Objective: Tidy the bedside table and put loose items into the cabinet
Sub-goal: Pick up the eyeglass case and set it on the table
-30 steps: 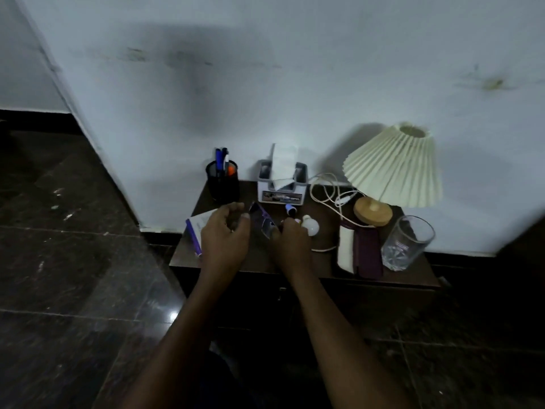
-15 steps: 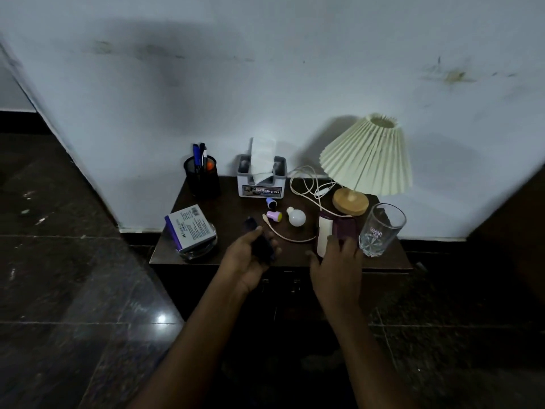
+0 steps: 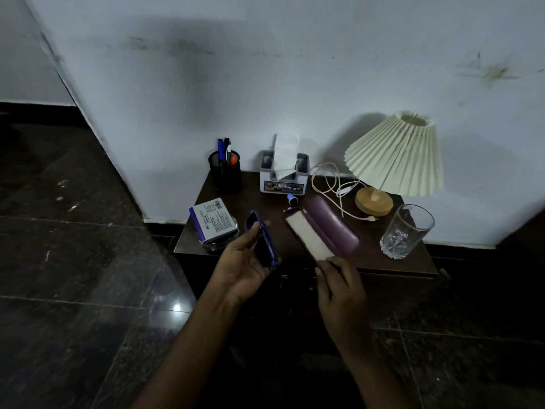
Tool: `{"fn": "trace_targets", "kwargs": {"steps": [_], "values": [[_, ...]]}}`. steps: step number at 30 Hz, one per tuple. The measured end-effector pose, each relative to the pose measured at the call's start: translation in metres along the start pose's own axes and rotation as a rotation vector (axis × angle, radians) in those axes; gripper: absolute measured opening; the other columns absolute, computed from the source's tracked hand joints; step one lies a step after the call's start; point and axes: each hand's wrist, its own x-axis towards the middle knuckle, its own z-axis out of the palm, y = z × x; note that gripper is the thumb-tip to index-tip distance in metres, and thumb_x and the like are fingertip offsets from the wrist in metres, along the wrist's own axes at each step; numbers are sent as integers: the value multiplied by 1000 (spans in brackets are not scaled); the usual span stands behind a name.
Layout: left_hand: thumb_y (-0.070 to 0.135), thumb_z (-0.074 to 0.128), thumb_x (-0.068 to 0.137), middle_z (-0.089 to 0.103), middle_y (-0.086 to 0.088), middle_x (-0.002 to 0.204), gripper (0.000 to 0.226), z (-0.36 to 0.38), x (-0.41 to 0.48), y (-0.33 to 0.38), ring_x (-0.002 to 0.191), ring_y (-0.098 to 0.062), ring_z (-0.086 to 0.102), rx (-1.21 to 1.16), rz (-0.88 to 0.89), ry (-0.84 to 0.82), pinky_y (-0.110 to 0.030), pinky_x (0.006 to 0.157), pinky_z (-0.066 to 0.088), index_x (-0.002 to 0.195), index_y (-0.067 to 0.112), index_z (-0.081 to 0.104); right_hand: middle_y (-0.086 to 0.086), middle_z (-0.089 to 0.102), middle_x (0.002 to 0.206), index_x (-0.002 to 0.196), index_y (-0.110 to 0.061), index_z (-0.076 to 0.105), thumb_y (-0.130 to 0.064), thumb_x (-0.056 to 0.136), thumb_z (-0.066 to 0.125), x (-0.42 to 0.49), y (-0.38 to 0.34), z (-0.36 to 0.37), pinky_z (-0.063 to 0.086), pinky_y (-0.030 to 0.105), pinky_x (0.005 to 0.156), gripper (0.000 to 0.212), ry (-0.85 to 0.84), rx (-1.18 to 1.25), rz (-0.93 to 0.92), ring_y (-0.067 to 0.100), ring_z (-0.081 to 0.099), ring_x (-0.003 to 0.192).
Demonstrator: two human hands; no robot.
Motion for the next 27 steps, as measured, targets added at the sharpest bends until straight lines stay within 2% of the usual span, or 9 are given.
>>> {"fn": "trace_targets", "kwargs": {"steps": [3,5,11,14,17,21,23,25,27], "values": [[32,73,83,77,-11,116,31,2,2,-7,107,-32,73,-39,-8,-94,-58,106,47,109,18,78,8,65,117,112,-1,75,-14,102,55,0,-8,2,51,26,99,26,-118,13,-131,22,65,108],[28,71,89,75,-13,123,25,4,3,-12,116,-34,70,-96,2,-152,-59,109,49,110,17,80,11,67,118,114,-1,75,-15,101,52,0,-14,4,52,29,101,30,-185,23,-190,24,65,111],[19,57,104,79,-18,106,31,9,7,-18,93,-30,79,-212,128,-94,-44,75,64,92,11,85,-4,67,123,126,-10,72,-11,98,68,4,-29,2,52,19,97,28,-282,270,-77,2,61,116],[20,56,104,80,-17,100,35,12,5,-23,88,-27,79,-171,156,-40,-42,74,65,85,13,86,-19,61,117,134,-18,63,-25,100,64,17,-43,-2,48,10,85,35,-181,359,60,-5,62,105],[17,60,102,80,-15,100,30,13,2,-26,87,-25,79,-126,160,-26,-38,75,65,86,13,86,-12,61,122,137,-17,61,-30,97,70,31,-55,1,47,19,93,43,-180,227,72,7,55,114],[11,62,99,72,-22,120,24,13,0,-25,101,-30,74,-110,193,-31,-41,88,62,119,5,73,-22,51,99,119,-20,74,-14,88,78,46,-63,3,56,43,81,31,-222,174,136,18,52,96],[10,66,93,70,-22,124,31,10,0,-23,104,-30,71,-55,241,-36,-41,95,57,124,6,69,-21,49,95,114,-24,76,-19,90,78,52,-60,3,57,42,81,24,-256,213,202,14,52,94],[6,68,88,73,-17,121,38,6,2,-23,103,-28,72,-10,315,-30,-37,90,61,126,12,69,-5,61,100,112,-27,76,-25,93,74,59,-51,2,57,41,85,19,-324,244,251,15,59,96],[-1,70,82,73,-9,129,67,4,6,-22,113,-26,72,-1,379,-29,-36,88,63,144,24,58,3,70,105,113,-27,77,-27,95,70,66,-45,1,57,42,88,19,-412,264,272,19,65,102]]}}
